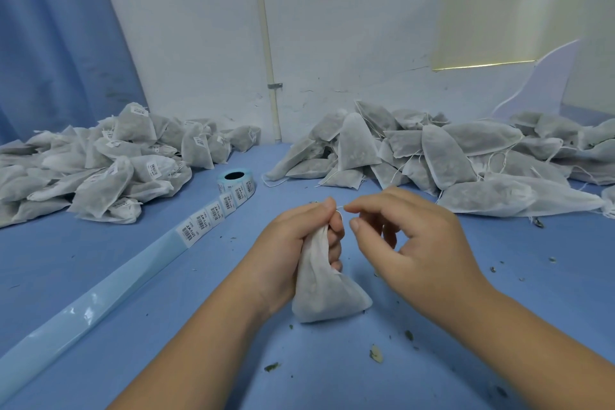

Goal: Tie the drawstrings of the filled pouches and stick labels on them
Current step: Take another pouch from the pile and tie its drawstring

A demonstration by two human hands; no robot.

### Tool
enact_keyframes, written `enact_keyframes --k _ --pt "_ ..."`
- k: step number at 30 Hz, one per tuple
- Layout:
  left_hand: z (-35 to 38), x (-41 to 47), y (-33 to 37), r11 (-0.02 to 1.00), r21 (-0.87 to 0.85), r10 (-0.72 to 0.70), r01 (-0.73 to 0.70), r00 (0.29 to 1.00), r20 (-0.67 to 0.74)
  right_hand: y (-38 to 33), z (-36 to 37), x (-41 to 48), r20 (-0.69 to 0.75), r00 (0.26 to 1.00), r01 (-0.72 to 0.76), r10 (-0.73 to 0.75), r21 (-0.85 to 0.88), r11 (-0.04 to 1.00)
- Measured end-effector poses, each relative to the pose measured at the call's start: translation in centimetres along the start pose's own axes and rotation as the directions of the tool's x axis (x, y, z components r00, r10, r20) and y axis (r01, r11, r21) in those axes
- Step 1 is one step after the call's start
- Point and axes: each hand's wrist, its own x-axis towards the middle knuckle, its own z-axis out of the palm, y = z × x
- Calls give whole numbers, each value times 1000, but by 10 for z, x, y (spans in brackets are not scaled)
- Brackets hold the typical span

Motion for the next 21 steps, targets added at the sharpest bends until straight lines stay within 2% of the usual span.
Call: enact_keyframes --k 4,7,11,13,17,21 --pt "1 -1 -1 999 40 7 -8 999 33 -3 0 2 65 996 -61 60 19 998" --pt "1 -1 -1 997 77 12 -14 999 35 -6 -1 3 84 984 -163 155 85 983" --pt "1 -2 0 982 185 29 -31 999 13 -6 2 2 132 924 -382 360 238 893" --pt "1 -3 0 965 261 38 -36 999 -2 -6 2 3 165 894 -447 416 291 846" --pt "3 -6 4 903 427 50 -42 999 -8 -6 -1 6 257 886 -452 386 290 844" --pt "4 -7 4 854 519 32 -25 999 -5 0 -2 6 348 864 -467 365 280 839"
